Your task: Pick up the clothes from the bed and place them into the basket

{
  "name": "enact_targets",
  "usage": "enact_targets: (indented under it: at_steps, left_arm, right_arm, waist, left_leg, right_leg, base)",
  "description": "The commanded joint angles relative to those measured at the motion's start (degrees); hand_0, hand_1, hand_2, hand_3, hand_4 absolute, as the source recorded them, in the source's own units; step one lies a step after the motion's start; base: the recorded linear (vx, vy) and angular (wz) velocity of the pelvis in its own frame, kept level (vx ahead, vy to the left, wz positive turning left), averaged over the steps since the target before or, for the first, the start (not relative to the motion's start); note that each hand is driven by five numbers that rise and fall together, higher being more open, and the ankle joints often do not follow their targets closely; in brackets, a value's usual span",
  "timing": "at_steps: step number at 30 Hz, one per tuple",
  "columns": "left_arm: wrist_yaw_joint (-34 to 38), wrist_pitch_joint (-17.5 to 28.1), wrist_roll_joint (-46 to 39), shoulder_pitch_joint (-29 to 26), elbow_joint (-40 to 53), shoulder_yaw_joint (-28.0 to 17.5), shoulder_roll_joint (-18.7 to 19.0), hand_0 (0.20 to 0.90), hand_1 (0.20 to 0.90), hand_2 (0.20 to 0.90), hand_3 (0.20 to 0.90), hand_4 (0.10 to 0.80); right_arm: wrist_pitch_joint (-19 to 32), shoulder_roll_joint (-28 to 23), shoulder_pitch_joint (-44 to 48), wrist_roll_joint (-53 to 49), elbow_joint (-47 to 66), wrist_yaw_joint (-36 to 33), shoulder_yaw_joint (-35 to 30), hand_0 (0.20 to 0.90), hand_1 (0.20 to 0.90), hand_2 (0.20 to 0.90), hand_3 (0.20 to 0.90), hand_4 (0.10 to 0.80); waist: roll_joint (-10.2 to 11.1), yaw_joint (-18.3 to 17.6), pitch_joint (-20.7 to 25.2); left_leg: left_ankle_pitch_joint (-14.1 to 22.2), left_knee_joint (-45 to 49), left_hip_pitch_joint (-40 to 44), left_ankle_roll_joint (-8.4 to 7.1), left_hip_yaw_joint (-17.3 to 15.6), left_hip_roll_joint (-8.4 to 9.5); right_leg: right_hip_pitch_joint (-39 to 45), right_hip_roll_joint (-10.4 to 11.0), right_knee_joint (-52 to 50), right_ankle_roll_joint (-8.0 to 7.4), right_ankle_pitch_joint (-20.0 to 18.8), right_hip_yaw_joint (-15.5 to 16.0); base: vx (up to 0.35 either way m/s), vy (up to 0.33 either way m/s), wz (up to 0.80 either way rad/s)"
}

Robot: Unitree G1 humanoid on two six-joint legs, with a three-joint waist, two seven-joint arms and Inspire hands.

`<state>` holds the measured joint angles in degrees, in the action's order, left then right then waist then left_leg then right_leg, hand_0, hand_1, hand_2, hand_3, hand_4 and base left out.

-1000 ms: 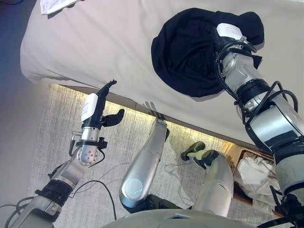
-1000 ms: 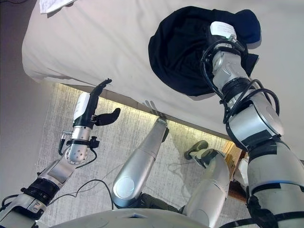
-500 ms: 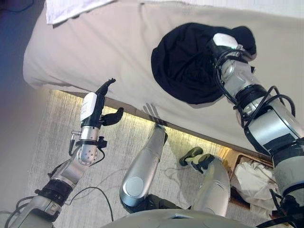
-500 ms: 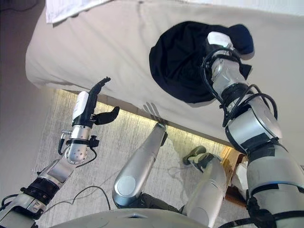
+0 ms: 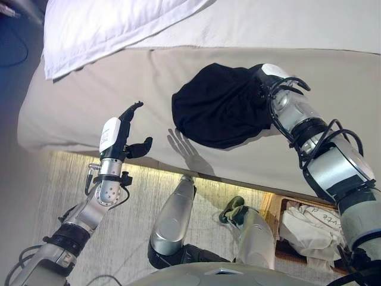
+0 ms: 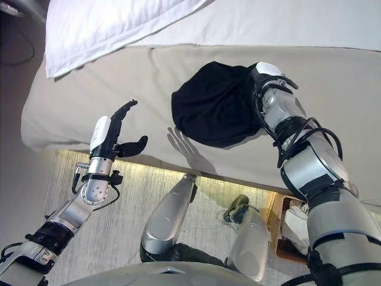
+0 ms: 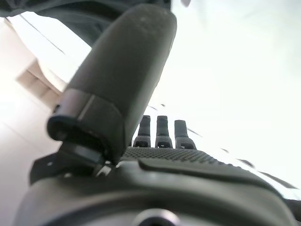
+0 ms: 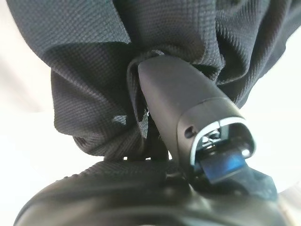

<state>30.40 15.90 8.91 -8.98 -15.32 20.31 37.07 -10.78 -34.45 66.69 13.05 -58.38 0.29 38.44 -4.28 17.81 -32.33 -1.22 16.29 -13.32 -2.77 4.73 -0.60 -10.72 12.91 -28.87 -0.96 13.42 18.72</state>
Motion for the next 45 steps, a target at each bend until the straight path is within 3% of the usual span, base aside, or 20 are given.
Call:
enact_targets:
  at_steps: [1,9,18,31,37,45]
  left_arm:
    - [2.2,0.7,0.1,-1.0,0.6,-3.3,0.5,0.900,0.900,0.900,0.900,0.800]
    - [0.3,-0.5,0.9,0.8,-3.6,-4.5,-0.8,0.900,0.900,0.900,0.900,0.800]
    - [-2.9,2.4,2.7,3.4,-8.4,-4.9,-0.9,0.900,0.900,0.900,0.900,0.800]
    - [-4.6,8.4,3.4,1.0,-13.7,-4.8,-1.2,0.900,0.900,0.900,0.900,0.800]
    - [-4.5,9.0,4.4,0.9,-15.0,-5.4,-1.5,0.900,0.900,0.900,0.900,0.800]
    - [-5.2,8.9,4.4,-0.1,-16.4,-4.7,-1.7,0.900,0.900,0.900,0.900,0.800]
  right_arm:
    - [3.9,-8.7,2.8,-2.3,6.0,-5.7,-1.5,0.300,0.300,0.300,0.200,0.100]
    - [6.9,-17.7,-4.8,-6.4,17.9,-5.8,-9.1,0.300,0.300,0.300,0.200,0.100]
    - [8.0,-26.5,-9.7,-9.7,22.7,-6.6,-16.8,0.300,0.300,0.300,0.200,0.100]
    - [5.6,-36.8,-16.7,-9.6,31.6,-9.1,-26.7,0.300,0.300,0.300,0.200,0.100]
    - [5.7,-40.6,-28.7,-10.7,37.0,-9.1,-38.4,0.300,0.300,0.300,0.200,0.100]
    - [7.0,-43.0,-41.7,-12.8,39.0,-8.7,-50.9,0.300,0.300,0.300,0.200,0.100]
  waist:
    - [2.6,-4.1,8.1]
    - [5.5,-10.2,17.6]
    - [6.9,-14.4,24.3]
    - [7.8,-21.1,28.3]
    - [7.3,-26.4,29.6]
    - [7.2,-30.0,30.5]
  left_leg:
    - [5.0,-0.1,3.5,3.91,-3.5,2.24]
    - [4.3,-7.6,11.7,3.21,-8.9,0.46]
    - [4.2,-13.6,17.7,2.41,-13.0,-1.37]
    - [3.8,-19.0,21.9,1.73,-16.6,-2.70]
    - [4.7,-18.8,22.5,1.86,-19.2,-3.15]
    - [5.5,-18.4,22.7,1.78,-21.8,-3.47]
  right_leg:
    - [4.2,-3.9,10.2,0.39,-7.5,-1.2]
    - [10.6,-5.9,19.3,-1.20,-10.7,-4.2]
    - [13.9,-6.7,24.3,-2.95,-12.6,-6.9]
    - [14.1,-8.6,26.8,-4.23,-13.6,-12.7]
    - [12.6,-10.2,26.9,-4.33,-13.8,-17.3]
    - [11.5,-11.4,27.2,-4.54,-14.3,-20.8]
  base:
    - [0.103,0.011,-0.53]
    - [0.133,-0.002,-0.33]
    - [0.067,-0.020,-0.25]
    - [0.027,-0.022,-0.22]
    - [0.026,-0.019,-0.20]
    - [-0.001,-0.020,-0.33]
